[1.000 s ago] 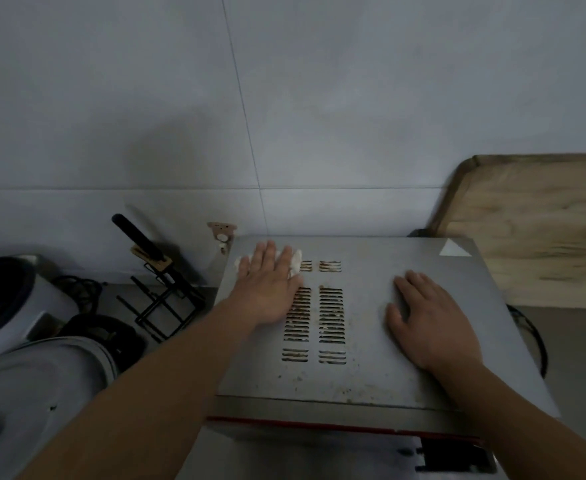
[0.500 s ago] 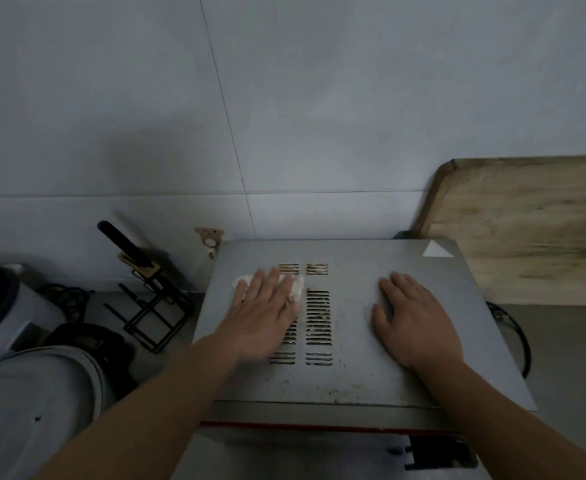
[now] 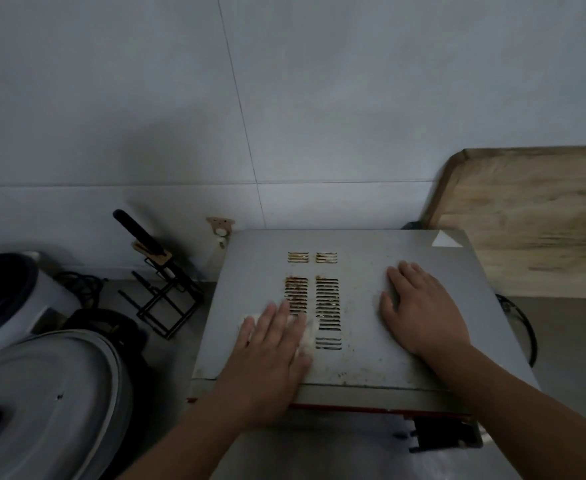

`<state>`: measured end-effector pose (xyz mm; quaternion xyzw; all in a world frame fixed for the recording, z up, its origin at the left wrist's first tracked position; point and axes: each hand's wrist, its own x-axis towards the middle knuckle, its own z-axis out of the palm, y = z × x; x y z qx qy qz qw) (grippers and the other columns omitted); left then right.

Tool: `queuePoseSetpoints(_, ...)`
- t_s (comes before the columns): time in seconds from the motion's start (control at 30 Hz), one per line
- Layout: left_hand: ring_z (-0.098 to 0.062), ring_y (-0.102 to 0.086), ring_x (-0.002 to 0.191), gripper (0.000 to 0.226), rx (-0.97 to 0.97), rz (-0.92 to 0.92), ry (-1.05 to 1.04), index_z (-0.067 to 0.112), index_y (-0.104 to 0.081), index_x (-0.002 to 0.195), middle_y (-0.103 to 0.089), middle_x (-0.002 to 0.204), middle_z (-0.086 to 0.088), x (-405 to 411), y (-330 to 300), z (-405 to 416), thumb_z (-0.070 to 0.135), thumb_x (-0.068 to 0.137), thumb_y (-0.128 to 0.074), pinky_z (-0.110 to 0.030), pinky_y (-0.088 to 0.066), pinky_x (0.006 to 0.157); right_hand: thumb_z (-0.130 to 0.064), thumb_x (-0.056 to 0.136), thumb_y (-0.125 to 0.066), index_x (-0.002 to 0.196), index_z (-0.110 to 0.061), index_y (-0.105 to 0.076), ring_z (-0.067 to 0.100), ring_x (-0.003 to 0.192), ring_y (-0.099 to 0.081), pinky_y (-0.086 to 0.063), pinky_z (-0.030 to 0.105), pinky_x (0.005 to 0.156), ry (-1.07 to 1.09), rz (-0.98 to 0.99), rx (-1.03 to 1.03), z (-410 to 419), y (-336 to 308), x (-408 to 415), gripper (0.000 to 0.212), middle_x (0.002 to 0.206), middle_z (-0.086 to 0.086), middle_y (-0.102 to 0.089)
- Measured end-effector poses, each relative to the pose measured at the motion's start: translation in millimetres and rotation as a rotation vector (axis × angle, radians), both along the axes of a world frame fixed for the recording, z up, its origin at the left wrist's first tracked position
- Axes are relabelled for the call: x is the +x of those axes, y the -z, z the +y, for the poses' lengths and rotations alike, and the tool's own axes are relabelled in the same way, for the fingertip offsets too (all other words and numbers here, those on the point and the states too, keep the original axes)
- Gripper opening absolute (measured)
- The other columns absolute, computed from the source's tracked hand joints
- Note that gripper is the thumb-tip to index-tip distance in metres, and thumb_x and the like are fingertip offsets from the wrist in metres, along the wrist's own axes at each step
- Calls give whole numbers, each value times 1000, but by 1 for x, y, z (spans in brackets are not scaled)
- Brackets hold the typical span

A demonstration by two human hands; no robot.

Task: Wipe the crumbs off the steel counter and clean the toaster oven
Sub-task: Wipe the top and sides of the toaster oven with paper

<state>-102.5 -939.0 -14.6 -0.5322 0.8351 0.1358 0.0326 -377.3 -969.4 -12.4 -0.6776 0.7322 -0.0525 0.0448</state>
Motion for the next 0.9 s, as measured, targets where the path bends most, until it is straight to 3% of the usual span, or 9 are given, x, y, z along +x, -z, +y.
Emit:
queuePoseSetpoints(0.3,-19,26,147,64,111,-23,-150,34,12,155,25,162,0,-42,-5,-130,58,99,-5,-48,14,119,-48,97,-24,146,-18,-36,27,136,-37,-34,41,112,14,72,75,-18,-14,15,59,149,12,-41)
queuePoseSetpoints(0.47,-21,27,147,64,93,-20,-212,32,10,156,25,162,-2,-58,-6,-161,57,99,-9,-50,13,119,-57,97,-27,154,-28,-21,28,150,-9,-10,46,122,-63,39,78,-33,-15,56,64,164,9,-12)
queuePoseSetpoints(0.77,-13,25,147,58,68,18,-57,41,9,154,20,163,7,-2,-3,-71,54,101,-7,-44,12,121,-55,98,-15,154,-33,-19,25,151,-5,-3,48,122,-48,-49,59,-34,8,78,60,164,6,-12)
queuePoseSetpoints(0.83,-14,28,146,61,53,-3,-9,40,15,153,24,162,6,14,-6,-26,59,96,5,-45,12,121,-55,98,-15,153,-33,-20,25,151,-6,-3,48,121,-42,-49,44,-35,9,79,60,164,6,-14)
queuePoseSetpoints(0.9,-16,36,142,73,54,-45,54,39,27,149,34,158,4,31,-9,26,63,81,31,-45,15,120,-57,97,-14,153,-33,-20,25,151,-6,-4,48,121,-42,-44,40,-35,10,79,61,164,5,-14)
